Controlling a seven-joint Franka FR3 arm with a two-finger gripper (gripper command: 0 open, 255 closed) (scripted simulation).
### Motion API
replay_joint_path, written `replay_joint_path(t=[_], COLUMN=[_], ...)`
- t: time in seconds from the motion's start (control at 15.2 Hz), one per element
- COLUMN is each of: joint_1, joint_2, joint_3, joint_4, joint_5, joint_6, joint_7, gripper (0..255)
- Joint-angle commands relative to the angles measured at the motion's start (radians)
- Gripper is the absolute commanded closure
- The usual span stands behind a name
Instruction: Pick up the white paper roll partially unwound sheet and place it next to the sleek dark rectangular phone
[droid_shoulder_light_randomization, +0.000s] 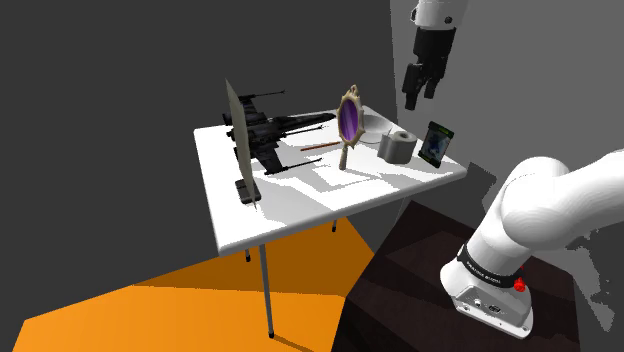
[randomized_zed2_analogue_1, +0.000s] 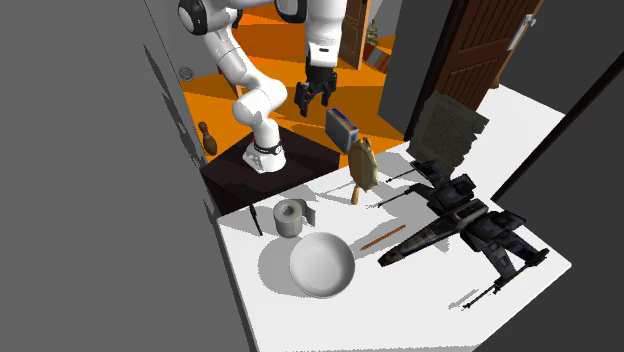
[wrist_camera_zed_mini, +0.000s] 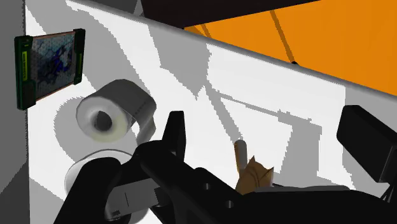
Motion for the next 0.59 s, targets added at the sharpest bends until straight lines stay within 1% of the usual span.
replay_joint_path(t=[0.0, 0.26, 0.53], joint_1=[0.000, -0.013, -0.024], joint_2=[0.000, 0.025, 0.080], joint_3=[0.000, -0.081, -0.164], joint_4=[0.000, -0.074, -0.125], joint_5=[0.000, -0.040, -0.072], joint_6=[0.000, 0.134, 0.274], joint_7=[0.000, -0.082, -0.164], gripper=[0, 0, 0])
